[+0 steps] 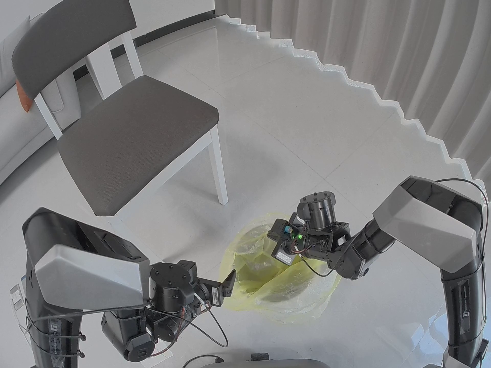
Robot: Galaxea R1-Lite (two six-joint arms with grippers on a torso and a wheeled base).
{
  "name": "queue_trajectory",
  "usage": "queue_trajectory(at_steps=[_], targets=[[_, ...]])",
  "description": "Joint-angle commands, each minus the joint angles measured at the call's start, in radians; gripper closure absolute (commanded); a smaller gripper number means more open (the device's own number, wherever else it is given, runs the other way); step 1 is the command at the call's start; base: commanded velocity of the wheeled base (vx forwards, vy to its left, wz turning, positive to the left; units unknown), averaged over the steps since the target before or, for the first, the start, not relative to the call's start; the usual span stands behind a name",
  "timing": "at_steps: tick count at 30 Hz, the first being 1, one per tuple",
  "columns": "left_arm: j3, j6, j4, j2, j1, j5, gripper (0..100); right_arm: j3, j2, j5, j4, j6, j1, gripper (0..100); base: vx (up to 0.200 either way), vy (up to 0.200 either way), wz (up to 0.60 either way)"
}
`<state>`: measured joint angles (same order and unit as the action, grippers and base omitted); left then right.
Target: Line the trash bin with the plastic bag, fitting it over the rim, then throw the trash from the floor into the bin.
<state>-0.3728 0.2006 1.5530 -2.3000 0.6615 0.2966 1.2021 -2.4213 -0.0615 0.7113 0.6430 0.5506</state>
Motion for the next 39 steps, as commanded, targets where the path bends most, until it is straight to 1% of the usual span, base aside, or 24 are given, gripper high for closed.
queue_trajectory(at_steps=[1,6,10,15,18,29,35,36,39], targets=[[0.005,0.002,0.018,0.007,-0.005,0.004,0,0.042,0.036,0.012,-0.023,0.003,0.005,100,0.000,0.000,0.00],[0.012,0.002,0.018,0.013,-0.005,0.012,0,0.134,0.025,0.012,-0.082,0.009,-0.001,100,0.000,0.000,0.00],[0.018,0.003,0.018,0.011,-0.005,0.024,0,0.238,-0.027,0.012,-0.122,0.014,-0.011,100,0.000,0.000,0.00],[0.023,0.005,0.018,0.011,-0.005,0.024,0,0.382,-0.093,0.012,-0.216,0.015,-0.029,100,0.000,0.000,0.00],[0.025,0.022,0.018,0.010,-0.005,0.024,0,0.441,-0.144,0.012,-0.237,0.015,-0.040,100,0.000,0.000,0.00],[0.029,0.031,0.018,0.004,-0.005,0.026,0,0.537,-0.242,0.012,-0.274,0.015,-0.052,100,0.000,0.000,0.00],[0.029,0.031,0.018,0.004,-0.005,0.026,0,0.539,-0.216,0.012,-0.245,0.015,-0.040,100,0.000,0.000,0.00],[0.029,0.031,0.018,0.004,-0.005,0.026,0,0.539,-0.211,0.012,-0.245,0.015,-0.040,0,0.000,0.000,0.00],[0.031,0.042,0.018,0.008,-0.005,0.026,0,0.525,-0.185,0.012,-0.242,0.010,-0.034,0,0.000,0.000,0.00]])
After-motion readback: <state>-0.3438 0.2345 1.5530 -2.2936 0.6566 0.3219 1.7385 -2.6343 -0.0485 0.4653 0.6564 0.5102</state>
